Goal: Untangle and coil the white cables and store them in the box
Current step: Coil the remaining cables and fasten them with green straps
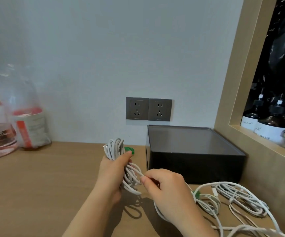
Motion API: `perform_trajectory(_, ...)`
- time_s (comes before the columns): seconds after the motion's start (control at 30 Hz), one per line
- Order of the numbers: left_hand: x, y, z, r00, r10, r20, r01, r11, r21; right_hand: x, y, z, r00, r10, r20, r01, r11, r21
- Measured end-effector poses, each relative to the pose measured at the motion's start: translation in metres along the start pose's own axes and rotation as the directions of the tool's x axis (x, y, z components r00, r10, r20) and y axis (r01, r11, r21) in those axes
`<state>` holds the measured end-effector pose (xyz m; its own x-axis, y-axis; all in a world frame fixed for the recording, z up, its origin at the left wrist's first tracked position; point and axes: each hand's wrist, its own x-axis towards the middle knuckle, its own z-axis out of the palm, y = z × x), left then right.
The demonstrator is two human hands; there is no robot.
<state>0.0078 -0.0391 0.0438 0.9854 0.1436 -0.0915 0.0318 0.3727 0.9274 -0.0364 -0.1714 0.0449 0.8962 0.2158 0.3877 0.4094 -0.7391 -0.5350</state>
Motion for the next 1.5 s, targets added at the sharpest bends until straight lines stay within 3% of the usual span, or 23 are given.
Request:
perform_trajectory(0.17, 0.007, 0.000, -0.007, 0.988, 0.088, -0.124, -0.095, 0.994, -0.052, 0.000, -0.001, -0.002, 0.980, 0.084, 0.179, -0.105, 0.988, 0.109)
perform_trajectory(0.33, 0.014, 0.005, -0.015, 0.977, 0.001, -0.211, -0.070, 0.946, -0.317, 0.000, 0.009, -0.011, 0.930, 0.181, 0.320, -0.236, 0.961, 0.142)
perform_trajectory(0.5, 0.007, 0.014, -0.012, 0.992, -0.128, 0.004, 0.106, 0.801, -0.589, 0.000, 0.017, -0.021, 0.930, 0.292, 0.223, -0.312, 0.948, 0.062)
perform_trajectory(0.6, 0.003, 0.020, -0.009, 0.990, -0.123, 0.070, 0.138, 0.747, -0.650, 0.000, 0.021, -0.025, 0.925, 0.356, 0.132, -0.360, 0.933, 0.009)
perform_trajectory(0.77, 0.005, 0.020, -0.012, 0.981, -0.138, 0.136, 0.193, 0.655, -0.731, -0.001, 0.029, -0.025, 0.940, 0.340, 0.003, -0.338, 0.936, -0.094)
perform_trajectory(0.97, 0.001, 0.022, -0.013, 0.942, -0.138, 0.307, 0.322, 0.632, -0.705, 0.003, 0.037, -0.017, 0.956, 0.275, -0.104, -0.287, 0.949, -0.129)
perform_trajectory(1.1, 0.004, 0.020, -0.015, 0.949, -0.174, 0.263, 0.310, 0.673, -0.671, 0.003, 0.034, -0.019, 0.963, 0.268, -0.036, -0.270, 0.958, -0.092)
perform_trajectory(1.27, 0.007, 0.019, -0.021, 0.950, -0.220, 0.220, 0.303, 0.816, -0.492, -0.001, 0.035, -0.025, 0.959, 0.273, 0.076, -0.274, 0.962, 0.008)
perform_trajectory(1.5, -0.006, 0.019, -0.019, 0.902, -0.141, 0.409, 0.243, 0.947, -0.209, -0.003, 0.036, -0.033, 0.950, 0.313, -0.022, -0.303, 0.933, 0.194)
